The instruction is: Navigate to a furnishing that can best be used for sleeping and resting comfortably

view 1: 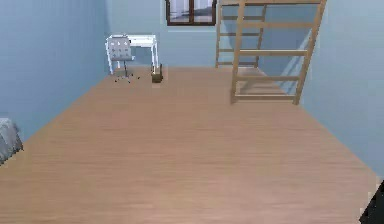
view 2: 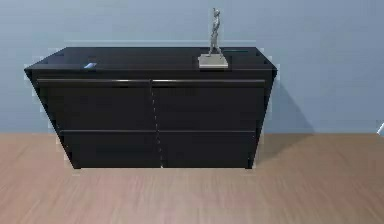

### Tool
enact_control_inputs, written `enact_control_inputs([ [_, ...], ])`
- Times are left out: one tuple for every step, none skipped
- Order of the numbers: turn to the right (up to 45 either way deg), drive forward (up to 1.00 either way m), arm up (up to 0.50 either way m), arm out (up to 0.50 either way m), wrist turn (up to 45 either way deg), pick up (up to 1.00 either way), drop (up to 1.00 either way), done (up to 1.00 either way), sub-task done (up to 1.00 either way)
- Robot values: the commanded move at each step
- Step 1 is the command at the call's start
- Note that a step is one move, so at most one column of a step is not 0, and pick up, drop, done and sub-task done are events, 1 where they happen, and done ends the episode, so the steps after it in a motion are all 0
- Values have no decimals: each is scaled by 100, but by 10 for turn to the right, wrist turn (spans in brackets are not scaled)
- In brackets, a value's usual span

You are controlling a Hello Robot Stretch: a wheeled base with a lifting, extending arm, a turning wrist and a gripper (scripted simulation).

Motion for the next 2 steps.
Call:
enact_control_inputs([
  [30, 0, 0, 0, 0, 0, 0, 0, 0],
  [0, 100, 0, 0, 0, 0, 0, 0, 0],
])
